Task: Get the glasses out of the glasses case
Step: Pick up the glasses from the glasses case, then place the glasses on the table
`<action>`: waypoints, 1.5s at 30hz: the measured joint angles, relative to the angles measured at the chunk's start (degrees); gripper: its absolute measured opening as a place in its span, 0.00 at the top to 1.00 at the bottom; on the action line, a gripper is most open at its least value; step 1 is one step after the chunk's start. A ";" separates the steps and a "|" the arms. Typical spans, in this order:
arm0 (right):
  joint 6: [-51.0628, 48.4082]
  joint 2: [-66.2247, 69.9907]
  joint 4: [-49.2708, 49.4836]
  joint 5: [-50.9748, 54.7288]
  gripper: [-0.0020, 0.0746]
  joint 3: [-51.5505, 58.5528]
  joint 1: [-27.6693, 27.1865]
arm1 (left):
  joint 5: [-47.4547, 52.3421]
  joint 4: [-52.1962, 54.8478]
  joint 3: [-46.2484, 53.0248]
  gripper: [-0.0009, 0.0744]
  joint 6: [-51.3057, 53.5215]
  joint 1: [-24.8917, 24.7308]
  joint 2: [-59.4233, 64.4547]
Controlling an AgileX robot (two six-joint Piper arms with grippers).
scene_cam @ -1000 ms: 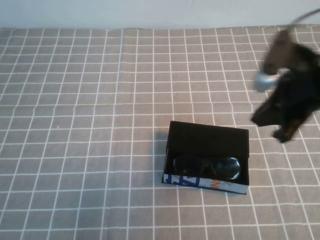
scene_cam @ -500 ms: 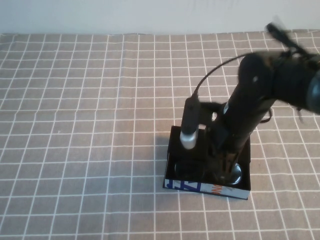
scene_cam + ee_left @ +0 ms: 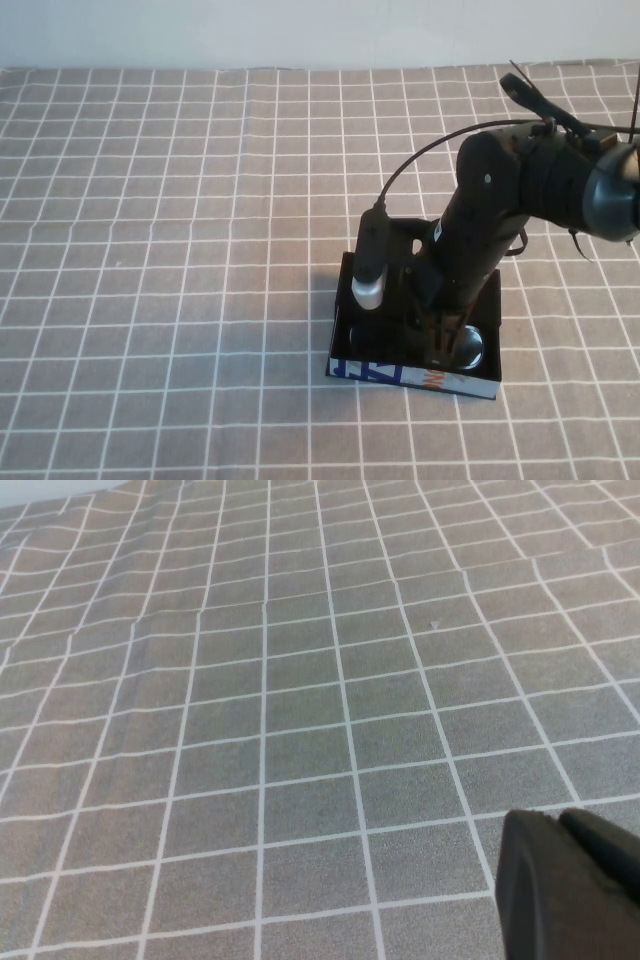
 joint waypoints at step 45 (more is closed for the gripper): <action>52.54 -27.38 4.61 -6.52 0.90 26.09 -18.64 | 0.00 0.00 0.00 0.99 0.00 0.00 0.00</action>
